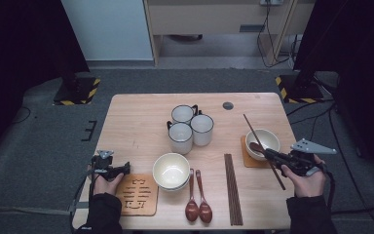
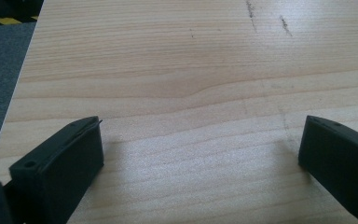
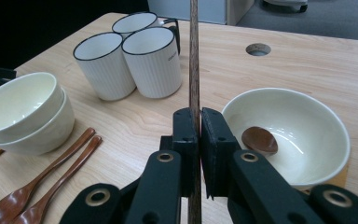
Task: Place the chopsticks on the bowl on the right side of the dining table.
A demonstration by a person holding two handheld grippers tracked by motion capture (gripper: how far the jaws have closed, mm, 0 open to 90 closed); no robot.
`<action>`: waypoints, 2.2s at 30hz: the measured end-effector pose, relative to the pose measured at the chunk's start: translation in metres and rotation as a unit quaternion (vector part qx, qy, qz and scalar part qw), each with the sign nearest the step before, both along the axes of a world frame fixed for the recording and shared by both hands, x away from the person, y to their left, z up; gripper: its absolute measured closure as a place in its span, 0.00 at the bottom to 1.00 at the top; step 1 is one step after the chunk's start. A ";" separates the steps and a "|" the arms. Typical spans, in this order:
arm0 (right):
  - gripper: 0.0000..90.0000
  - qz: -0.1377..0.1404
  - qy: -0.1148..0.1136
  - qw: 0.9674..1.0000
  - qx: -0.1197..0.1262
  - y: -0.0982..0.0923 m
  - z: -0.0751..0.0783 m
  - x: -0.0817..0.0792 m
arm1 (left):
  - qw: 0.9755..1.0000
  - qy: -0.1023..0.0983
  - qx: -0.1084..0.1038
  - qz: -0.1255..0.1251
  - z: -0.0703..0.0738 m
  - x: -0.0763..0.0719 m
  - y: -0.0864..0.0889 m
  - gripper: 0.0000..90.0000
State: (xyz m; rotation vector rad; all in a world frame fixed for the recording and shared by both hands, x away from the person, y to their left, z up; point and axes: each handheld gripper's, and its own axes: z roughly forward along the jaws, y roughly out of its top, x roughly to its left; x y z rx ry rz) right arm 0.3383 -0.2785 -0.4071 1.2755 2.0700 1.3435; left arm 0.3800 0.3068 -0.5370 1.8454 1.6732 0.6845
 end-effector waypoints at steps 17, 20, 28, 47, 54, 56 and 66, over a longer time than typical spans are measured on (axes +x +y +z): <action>0.95 -0.007 -0.004 1.000 0.009 -0.023 0.012 0.015 | 1.000 0.000 0.000 0.000 0.000 0.000 0.000 0.00; 0.95 -0.003 -0.002 1.000 0.006 -0.027 0.012 0.020 | 1.000 0.000 0.000 0.000 0.000 0.000 0.000 0.00; 0.95 0.005 0.006 1.000 -0.001 -0.036 0.010 0.037 | 1.000 0.000 0.000 0.000 0.000 0.000 0.000 0.00; 0.95 0.003 0.026 0.999 -0.019 -0.048 -0.004 0.072 | 1.000 0.000 0.000 0.000 0.000 0.000 0.000 0.00; 0.95 0.000 0.037 0.999 -0.029 -0.044 -0.013 0.083 | 1.000 0.000 0.000 0.000 0.000 0.000 0.000 0.00; 0.95 0.000 0.037 0.999 -0.035 -0.043 -0.015 0.086 | 1.000 0.000 0.000 0.000 0.000 0.000 0.000 0.00; 0.95 0.002 0.053 0.997 -0.060 -0.041 -0.034 0.096 | 1.000 0.000 0.000 0.000 0.000 0.000 0.000 0.00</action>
